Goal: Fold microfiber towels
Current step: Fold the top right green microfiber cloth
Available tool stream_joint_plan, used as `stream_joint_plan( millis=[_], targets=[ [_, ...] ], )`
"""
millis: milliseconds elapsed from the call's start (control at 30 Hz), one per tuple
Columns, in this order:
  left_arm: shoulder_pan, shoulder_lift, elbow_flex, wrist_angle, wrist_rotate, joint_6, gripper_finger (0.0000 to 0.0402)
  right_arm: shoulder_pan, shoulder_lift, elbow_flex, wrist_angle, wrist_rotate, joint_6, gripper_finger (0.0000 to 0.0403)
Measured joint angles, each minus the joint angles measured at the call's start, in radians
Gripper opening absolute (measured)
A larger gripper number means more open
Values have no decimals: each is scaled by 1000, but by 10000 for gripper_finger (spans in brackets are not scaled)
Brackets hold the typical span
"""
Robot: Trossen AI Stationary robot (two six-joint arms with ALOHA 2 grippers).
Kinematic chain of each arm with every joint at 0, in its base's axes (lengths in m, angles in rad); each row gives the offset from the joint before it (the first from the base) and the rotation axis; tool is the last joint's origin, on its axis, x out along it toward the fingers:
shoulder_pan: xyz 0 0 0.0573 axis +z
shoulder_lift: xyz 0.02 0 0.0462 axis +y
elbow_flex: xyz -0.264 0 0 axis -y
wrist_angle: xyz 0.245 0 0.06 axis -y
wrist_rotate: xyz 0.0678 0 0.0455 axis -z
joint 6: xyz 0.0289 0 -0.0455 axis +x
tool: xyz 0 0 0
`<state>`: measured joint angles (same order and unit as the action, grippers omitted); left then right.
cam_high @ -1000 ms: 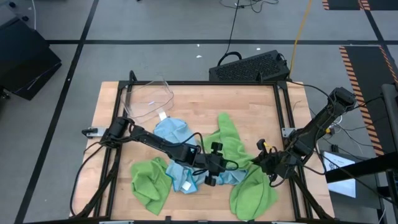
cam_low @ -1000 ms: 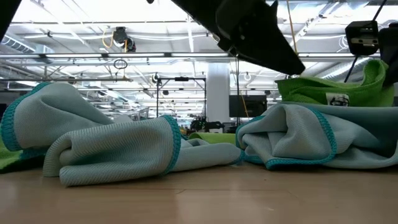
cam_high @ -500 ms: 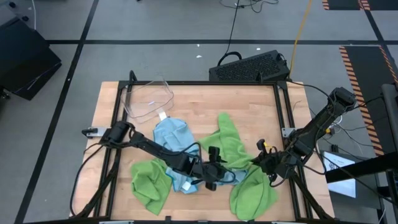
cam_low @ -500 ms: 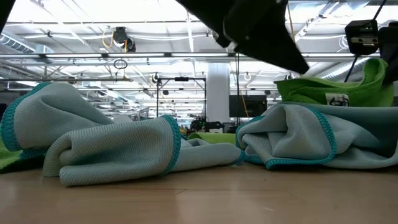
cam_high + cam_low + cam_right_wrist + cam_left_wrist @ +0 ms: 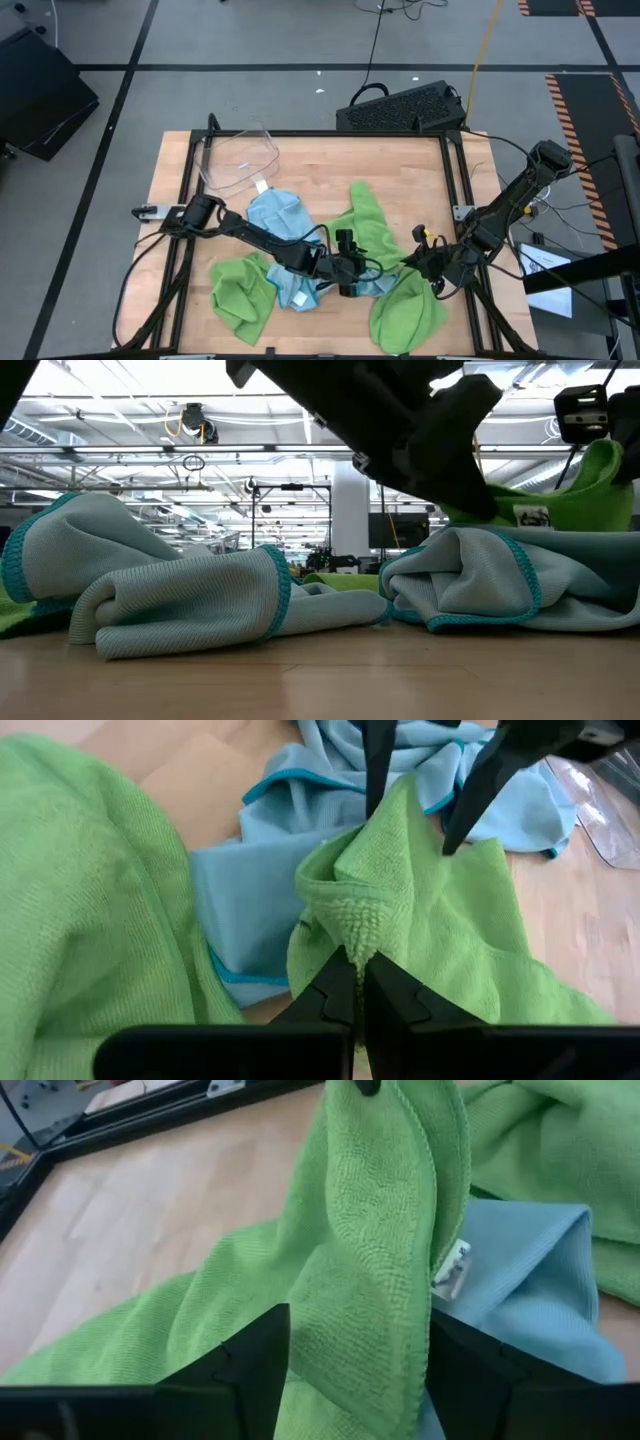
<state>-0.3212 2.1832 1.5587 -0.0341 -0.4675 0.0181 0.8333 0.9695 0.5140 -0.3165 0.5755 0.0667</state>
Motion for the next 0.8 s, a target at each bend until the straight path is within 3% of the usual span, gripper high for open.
stream_joint_plan(
  millis=[433,600,800],
  targets=[
    [-7,19,0,-12,-6,5,184,0,0,0,2,0,0,0],
    [-29,19,0,-18,-83,46,133,0,0,0,2,0,0,0],
    [-45,20,0,1,-91,91,59,0,0,0,2,0,1,0]
  ],
)
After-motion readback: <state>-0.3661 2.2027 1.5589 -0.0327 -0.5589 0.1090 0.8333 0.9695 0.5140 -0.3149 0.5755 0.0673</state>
